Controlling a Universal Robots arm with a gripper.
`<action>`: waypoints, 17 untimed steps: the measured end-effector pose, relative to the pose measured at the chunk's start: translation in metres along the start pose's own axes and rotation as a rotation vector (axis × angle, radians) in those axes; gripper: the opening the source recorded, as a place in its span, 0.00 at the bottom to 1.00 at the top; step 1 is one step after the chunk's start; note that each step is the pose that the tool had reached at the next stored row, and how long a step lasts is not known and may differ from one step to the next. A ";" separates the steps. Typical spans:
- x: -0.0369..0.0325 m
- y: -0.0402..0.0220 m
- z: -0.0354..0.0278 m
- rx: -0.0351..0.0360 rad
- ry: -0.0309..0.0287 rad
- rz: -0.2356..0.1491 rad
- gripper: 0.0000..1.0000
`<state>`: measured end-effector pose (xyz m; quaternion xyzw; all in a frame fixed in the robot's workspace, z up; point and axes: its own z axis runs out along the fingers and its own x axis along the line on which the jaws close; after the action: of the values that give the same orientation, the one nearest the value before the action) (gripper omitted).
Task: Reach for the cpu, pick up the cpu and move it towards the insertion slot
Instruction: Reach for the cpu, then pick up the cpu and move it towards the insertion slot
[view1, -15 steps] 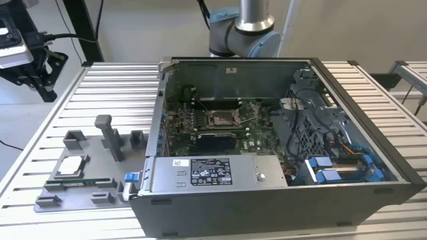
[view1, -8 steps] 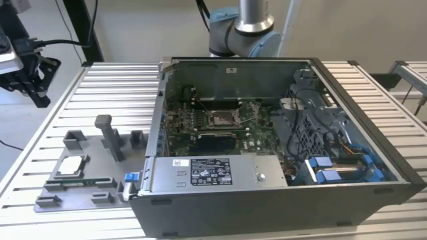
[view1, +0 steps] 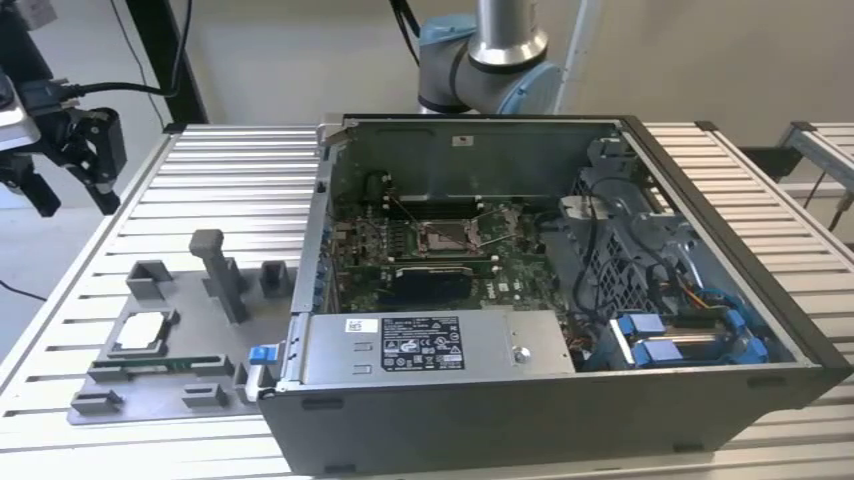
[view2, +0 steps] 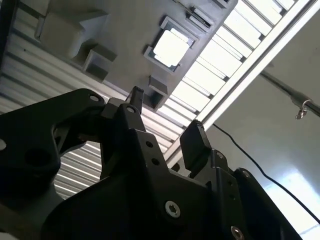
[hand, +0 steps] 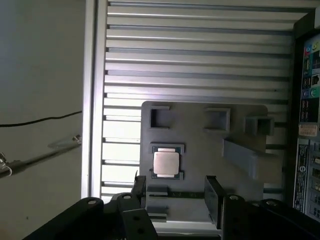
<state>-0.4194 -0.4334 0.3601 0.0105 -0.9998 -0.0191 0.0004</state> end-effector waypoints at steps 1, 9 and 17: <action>0.0000 0.0000 0.0000 0.0000 0.0000 0.000 0.00; 0.0014 0.0000 0.0022 0.0000 -0.0010 -0.001 0.00; 0.0046 -0.0004 0.0129 0.0001 -0.0019 -0.001 0.00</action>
<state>-0.4240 -0.4334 0.3473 0.0108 -0.9998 -0.0191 -0.0005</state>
